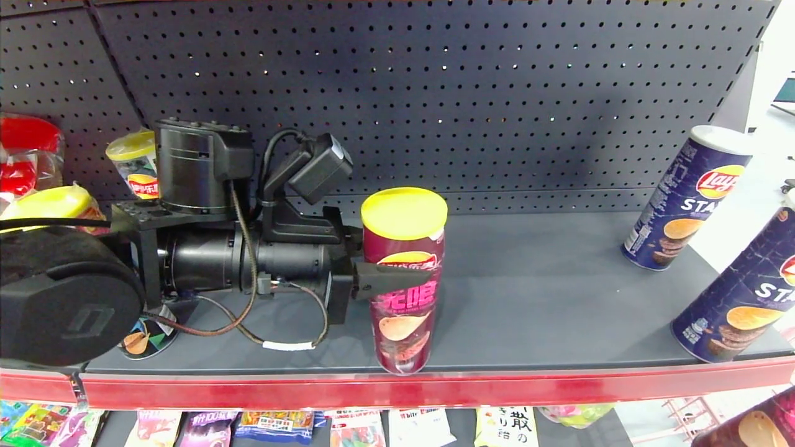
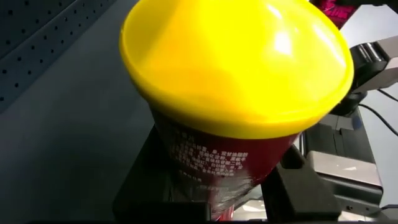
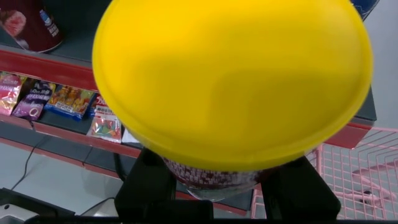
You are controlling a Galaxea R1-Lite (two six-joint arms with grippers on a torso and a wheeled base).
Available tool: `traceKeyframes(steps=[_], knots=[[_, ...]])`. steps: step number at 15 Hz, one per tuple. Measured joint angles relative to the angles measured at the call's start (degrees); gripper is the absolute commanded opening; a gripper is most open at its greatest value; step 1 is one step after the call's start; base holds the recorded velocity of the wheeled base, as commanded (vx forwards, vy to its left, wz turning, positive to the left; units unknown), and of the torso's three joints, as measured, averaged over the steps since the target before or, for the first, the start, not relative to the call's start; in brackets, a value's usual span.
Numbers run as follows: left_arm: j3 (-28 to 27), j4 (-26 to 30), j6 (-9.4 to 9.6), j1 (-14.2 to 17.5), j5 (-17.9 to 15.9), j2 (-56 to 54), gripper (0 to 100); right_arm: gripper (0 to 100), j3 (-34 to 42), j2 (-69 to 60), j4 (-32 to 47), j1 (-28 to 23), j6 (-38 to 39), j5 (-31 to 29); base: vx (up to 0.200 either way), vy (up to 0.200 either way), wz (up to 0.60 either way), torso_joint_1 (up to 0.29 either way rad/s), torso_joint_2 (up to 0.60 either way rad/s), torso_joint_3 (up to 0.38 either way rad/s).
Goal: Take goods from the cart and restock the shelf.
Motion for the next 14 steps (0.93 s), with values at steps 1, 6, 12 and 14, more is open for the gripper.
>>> traceKeyframes(steps=[1,6,12,14], knots=[[0.21,-0.27,0.02,0.00,0.24,0.06,0,0,-0.09,0.11,0.00,0.00,-0.06,0.02,0.000,0.000,0.00,0.000,0.00,0.000],[1.88,-1.23,0.13,0.00,1.23,-0.07,100,0,-0.27,0.44,0.02,0.09,-0.09,0.04,0.000,0.000,0.00,0.000,0.00,0.000],[8.30,-1.96,0.02,0.07,2.38,-3.36,100,0,-3.57,3.78,0.13,2.78,-0.52,0.13,0.000,0.000,0.00,0.000,0.00,0.000],[13.26,-1.91,0.00,0.16,2.71,-6.97,100,0,-7.16,7.94,0.11,5.38,-1.13,0.20,0.000,0.000,0.00,0.000,0.00,0.000]])
